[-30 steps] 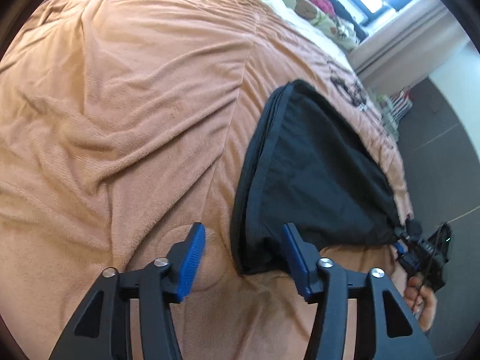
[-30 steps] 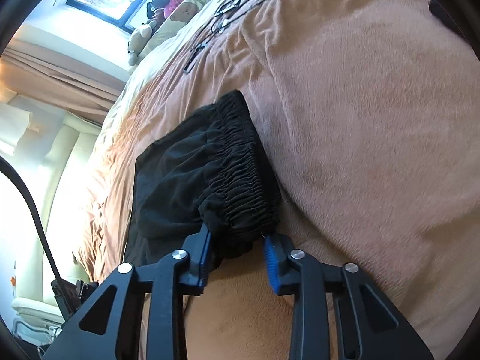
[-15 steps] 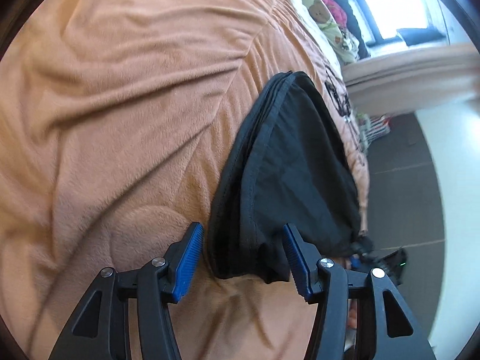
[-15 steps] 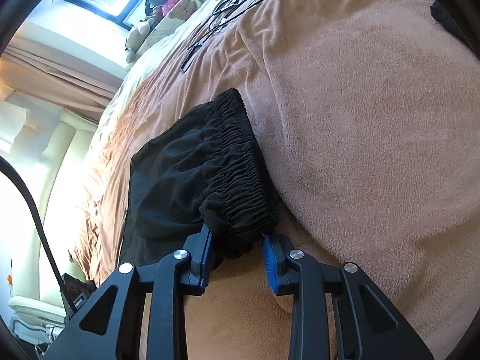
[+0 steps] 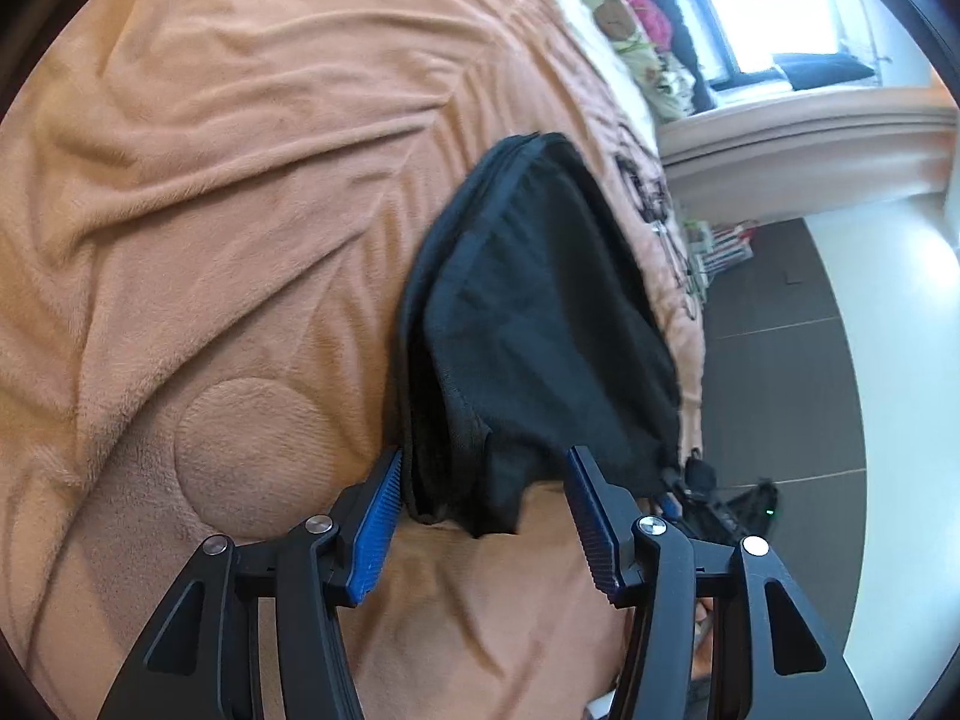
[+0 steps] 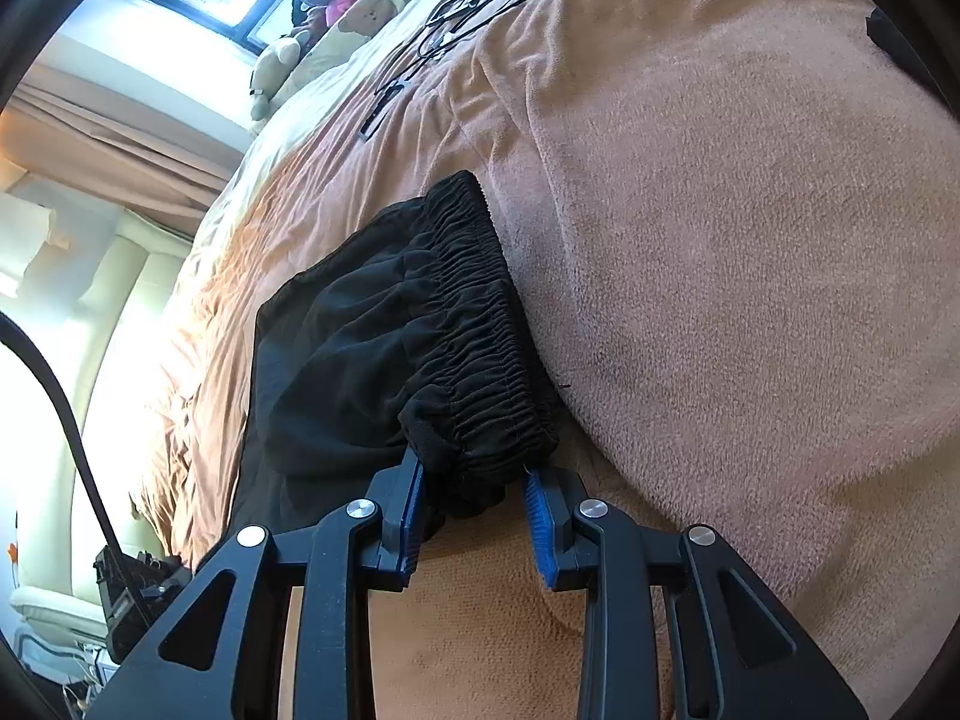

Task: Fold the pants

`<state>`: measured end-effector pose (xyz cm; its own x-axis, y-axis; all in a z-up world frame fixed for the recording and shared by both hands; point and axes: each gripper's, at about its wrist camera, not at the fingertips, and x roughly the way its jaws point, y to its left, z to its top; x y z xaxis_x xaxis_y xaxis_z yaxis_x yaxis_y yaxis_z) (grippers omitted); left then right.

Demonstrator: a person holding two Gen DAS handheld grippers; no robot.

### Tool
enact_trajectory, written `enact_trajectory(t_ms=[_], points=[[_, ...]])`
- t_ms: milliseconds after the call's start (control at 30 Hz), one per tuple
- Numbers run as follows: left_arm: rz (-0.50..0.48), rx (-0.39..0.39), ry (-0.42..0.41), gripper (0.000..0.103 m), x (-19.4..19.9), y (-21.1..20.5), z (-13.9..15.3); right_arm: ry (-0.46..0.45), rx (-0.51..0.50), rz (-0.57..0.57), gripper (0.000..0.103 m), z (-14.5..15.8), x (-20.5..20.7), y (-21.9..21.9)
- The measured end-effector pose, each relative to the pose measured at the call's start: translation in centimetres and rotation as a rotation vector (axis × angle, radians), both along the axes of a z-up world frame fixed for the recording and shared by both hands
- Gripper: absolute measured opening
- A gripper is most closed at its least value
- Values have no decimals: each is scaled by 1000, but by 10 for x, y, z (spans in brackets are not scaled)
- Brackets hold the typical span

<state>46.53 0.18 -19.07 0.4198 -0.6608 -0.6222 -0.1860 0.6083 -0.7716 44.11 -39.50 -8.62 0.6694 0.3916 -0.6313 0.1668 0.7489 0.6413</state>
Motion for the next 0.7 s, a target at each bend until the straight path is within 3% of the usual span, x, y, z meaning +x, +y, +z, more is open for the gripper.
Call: enact_trajectory(t_ms=[100, 333, 367, 433, 467, 700], points=[[19, 5, 30, 56, 1, 2, -11, 0, -2, 4, 28, 0, 0, 0], [110, -82, 49, 56, 0, 11, -26, -5, 21, -6, 29, -3, 2, -1], [117, -79, 50, 52, 0, 11, -26, -6, 27, -9, 29, -4, 2, -2], [126, -37, 62, 29, 1, 8, -26, -6, 33, -13, 29, -5, 2, -2], [126, -31, 71, 7, 1, 7, -27, -8, 36, -13, 29, -5, 2, -2], [154, 17, 14, 6, -5, 10, -7, -41, 2, 6, 23, 2, -5, 4]])
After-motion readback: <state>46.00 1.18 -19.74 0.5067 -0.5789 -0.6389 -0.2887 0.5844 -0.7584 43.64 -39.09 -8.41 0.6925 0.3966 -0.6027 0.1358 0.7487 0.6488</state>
